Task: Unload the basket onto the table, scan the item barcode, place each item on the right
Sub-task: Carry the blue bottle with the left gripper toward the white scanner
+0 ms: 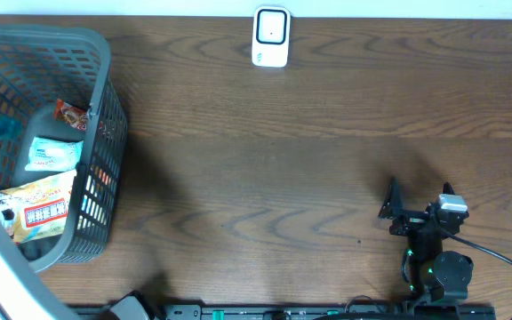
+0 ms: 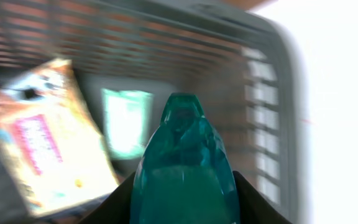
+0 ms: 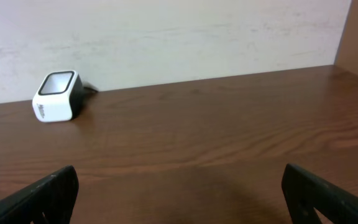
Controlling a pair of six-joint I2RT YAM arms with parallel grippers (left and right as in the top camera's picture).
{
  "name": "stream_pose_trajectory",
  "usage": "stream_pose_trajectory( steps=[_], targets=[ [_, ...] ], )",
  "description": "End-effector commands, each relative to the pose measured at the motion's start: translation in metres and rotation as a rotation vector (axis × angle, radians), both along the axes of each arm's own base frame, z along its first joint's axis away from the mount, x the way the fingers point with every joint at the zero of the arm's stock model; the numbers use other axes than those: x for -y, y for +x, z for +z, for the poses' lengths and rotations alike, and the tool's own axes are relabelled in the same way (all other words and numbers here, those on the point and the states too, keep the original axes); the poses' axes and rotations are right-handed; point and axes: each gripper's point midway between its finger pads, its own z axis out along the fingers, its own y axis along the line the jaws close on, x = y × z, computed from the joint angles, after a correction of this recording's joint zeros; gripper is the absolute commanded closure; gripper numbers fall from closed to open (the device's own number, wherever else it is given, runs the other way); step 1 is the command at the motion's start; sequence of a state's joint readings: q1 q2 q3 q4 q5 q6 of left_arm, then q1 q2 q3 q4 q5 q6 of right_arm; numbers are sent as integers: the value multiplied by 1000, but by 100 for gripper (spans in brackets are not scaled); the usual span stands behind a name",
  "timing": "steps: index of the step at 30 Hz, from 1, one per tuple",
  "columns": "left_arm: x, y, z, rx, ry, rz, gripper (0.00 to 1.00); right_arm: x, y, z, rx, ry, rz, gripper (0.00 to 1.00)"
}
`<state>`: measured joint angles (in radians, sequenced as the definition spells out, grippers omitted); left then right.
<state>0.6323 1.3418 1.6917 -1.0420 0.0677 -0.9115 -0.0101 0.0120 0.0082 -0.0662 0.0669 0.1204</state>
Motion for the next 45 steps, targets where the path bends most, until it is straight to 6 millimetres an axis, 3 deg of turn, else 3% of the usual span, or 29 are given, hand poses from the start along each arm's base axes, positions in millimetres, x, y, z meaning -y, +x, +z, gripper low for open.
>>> stream_pose_trajectory(
  steps=[1, 4, 9, 14, 19, 24, 33, 45],
  targets=[
    [52, 5, 64, 258, -5, -219, 92, -3, 0, -1, 0, -13, 11, 1],
    [86, -3, 96, 391, -17, -313, 92, -3, 0, -1, 0, -13, 11, 1],
    [140, -16, 123, 495, -37, -481, 92, -3, 0, -1, 0, -13, 11, 1],
    [193, -16, 128, 514, -84, -676, 92, -3, 0, -1, 0, -13, 11, 1],
    [247, -9, 116, 472, -156, -883, 92, -3, 0, -1, 0, -13, 11, 1],
    [292, 8, 75, 317, -163, -1059, 92, -3, 0, -1, 0, -13, 11, 1],
    [334, 37, -40, -156, -132, -1108, 92, -3, 0, -1, 0, -13, 11, 1],
    [374, 59, -138, -489, 32, -1108, 92, -3, 0, -1, 0, -13, 11, 1]
  ],
)
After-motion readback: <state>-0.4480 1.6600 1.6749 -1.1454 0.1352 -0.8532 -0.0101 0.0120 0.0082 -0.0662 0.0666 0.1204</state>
